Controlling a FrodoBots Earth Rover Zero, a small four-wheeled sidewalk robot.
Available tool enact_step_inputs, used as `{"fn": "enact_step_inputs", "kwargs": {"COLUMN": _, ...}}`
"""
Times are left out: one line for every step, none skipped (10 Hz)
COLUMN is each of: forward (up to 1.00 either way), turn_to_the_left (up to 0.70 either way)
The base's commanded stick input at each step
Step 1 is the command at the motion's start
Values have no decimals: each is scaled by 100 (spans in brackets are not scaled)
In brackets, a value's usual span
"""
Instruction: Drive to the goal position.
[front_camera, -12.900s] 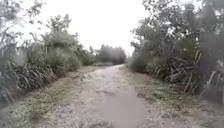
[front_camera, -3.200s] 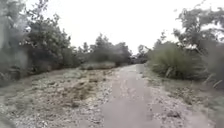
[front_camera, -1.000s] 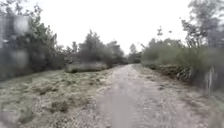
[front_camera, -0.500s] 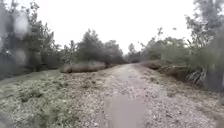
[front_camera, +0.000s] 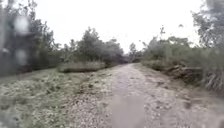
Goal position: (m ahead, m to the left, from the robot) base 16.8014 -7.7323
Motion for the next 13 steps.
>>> {"fn": "enact_step_inputs", "kwargs": {"forward": 70, "turn_to_the_left": 0}}
{"fn": "enact_step_inputs", "kwargs": {"forward": 70, "turn_to_the_left": 0}}
{"fn": "enact_step_inputs", "kwargs": {"forward": 70, "turn_to_the_left": 0}}
{"fn": "enact_step_inputs", "kwargs": {"forward": 70, "turn_to_the_left": 0}}
{"fn": "enact_step_inputs", "kwargs": {"forward": 70, "turn_to_the_left": 0}}
{"fn": "enact_step_inputs", "kwargs": {"forward": 70, "turn_to_the_left": 0}}
{"fn": "enact_step_inputs", "kwargs": {"forward": 70, "turn_to_the_left": 0}}
{"fn": "enact_step_inputs", "kwargs": {"forward": 70, "turn_to_the_left": 0}}
{"fn": "enact_step_inputs", "kwargs": {"forward": 70, "turn_to_the_left": 0}}
{"fn": "enact_step_inputs", "kwargs": {"forward": 70, "turn_to_the_left": 0}}
{"fn": "enact_step_inputs", "kwargs": {"forward": 70, "turn_to_the_left": 0}}
{"fn": "enact_step_inputs", "kwargs": {"forward": 70, "turn_to_the_left": -17}}
{"fn": "enact_step_inputs", "kwargs": {"forward": 70, "turn_to_the_left": -35}}
